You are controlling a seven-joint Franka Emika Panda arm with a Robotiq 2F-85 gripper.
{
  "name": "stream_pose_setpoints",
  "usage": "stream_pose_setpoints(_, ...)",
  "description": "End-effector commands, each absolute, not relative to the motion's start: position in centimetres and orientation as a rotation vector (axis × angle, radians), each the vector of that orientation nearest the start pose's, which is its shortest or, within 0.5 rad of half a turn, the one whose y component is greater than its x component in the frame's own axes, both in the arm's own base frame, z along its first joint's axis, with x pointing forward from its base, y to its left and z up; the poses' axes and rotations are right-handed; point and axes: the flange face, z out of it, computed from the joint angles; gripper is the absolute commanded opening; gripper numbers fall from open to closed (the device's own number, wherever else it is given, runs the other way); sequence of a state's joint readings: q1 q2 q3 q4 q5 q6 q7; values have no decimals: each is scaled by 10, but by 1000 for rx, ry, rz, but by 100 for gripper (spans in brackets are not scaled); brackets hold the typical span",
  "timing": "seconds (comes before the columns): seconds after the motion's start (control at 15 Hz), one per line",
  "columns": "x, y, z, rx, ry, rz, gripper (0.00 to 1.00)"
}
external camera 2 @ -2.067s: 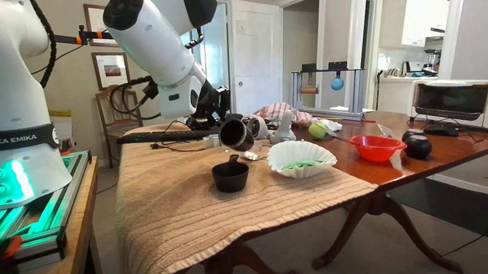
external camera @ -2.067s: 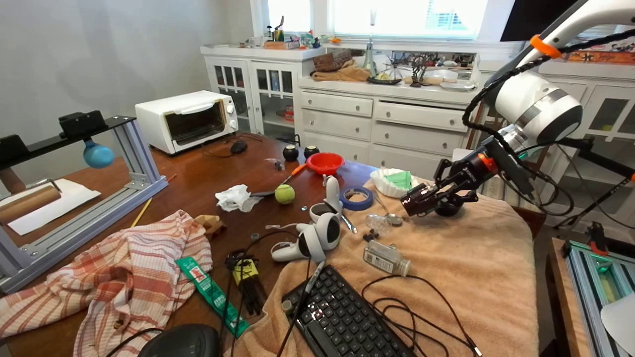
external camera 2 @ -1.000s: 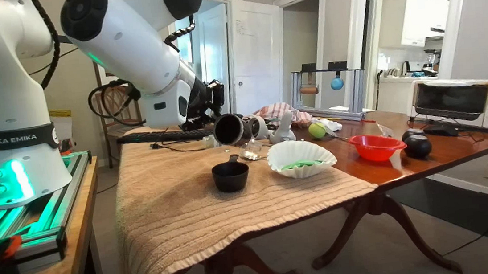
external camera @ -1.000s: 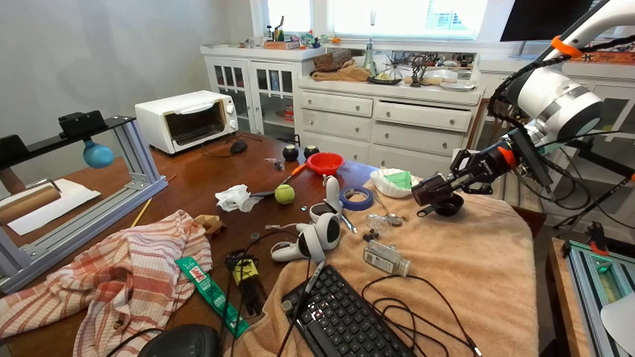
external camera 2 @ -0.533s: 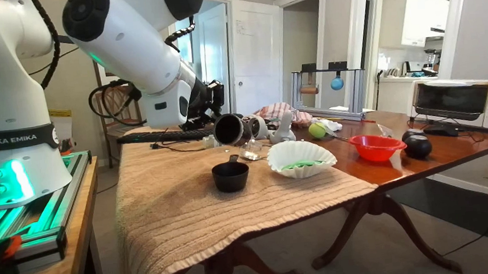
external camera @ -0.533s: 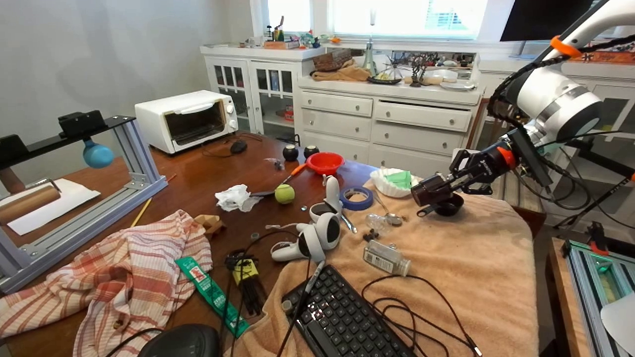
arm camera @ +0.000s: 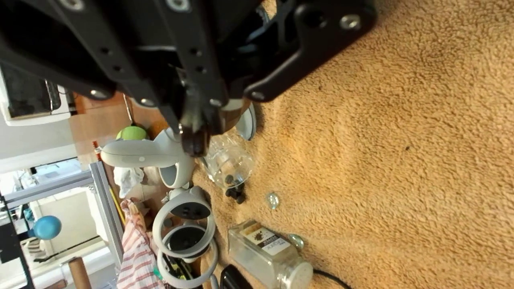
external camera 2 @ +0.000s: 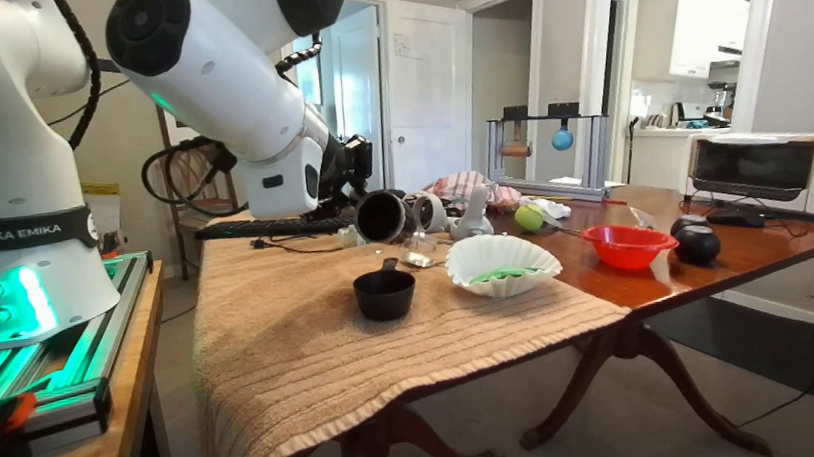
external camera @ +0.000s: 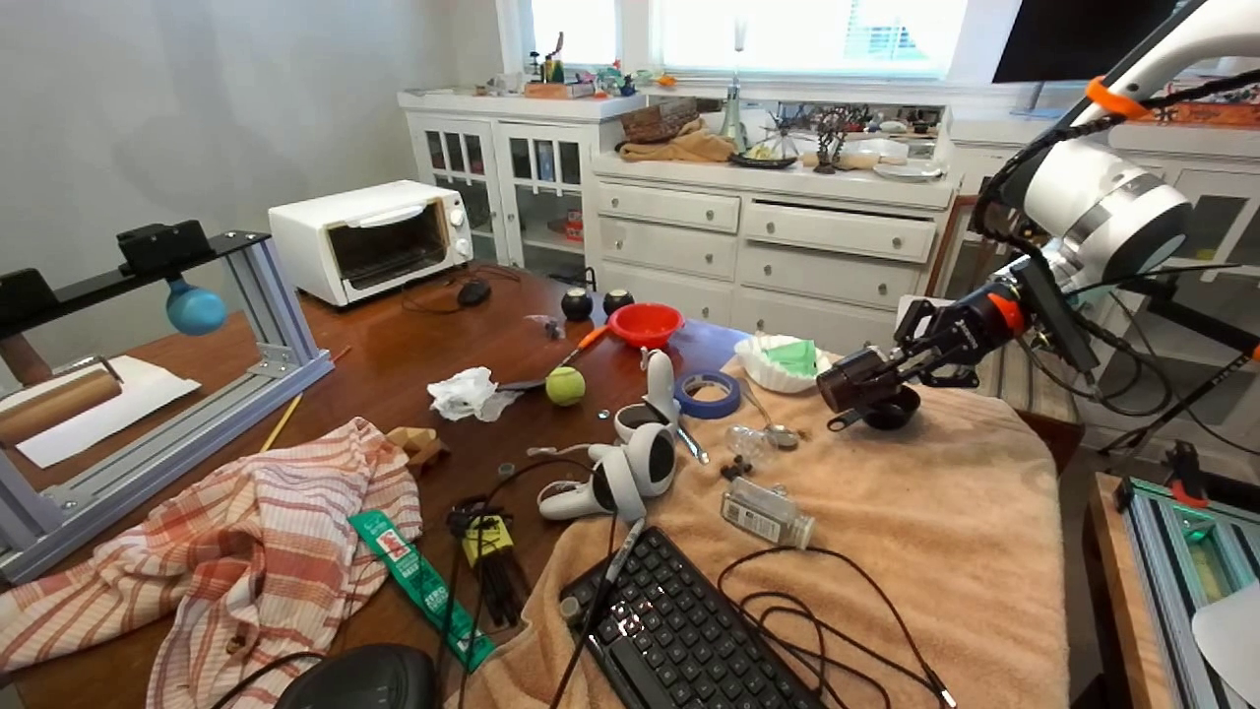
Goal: Pour the contents in the brown mug into the black measuring cup.
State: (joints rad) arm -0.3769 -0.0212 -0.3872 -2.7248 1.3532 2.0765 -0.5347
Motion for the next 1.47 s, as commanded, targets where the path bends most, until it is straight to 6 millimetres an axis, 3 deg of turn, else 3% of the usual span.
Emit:
stream_pose_setpoints(0.0,292,-226,220,-1676,1199,-156,4)
stream_pose_setpoints(0.53,281,-245,213,-1590,1056,-140,4)
stream_pose_setpoints(1.4,249,-277,188,-1475,1004,-157,4)
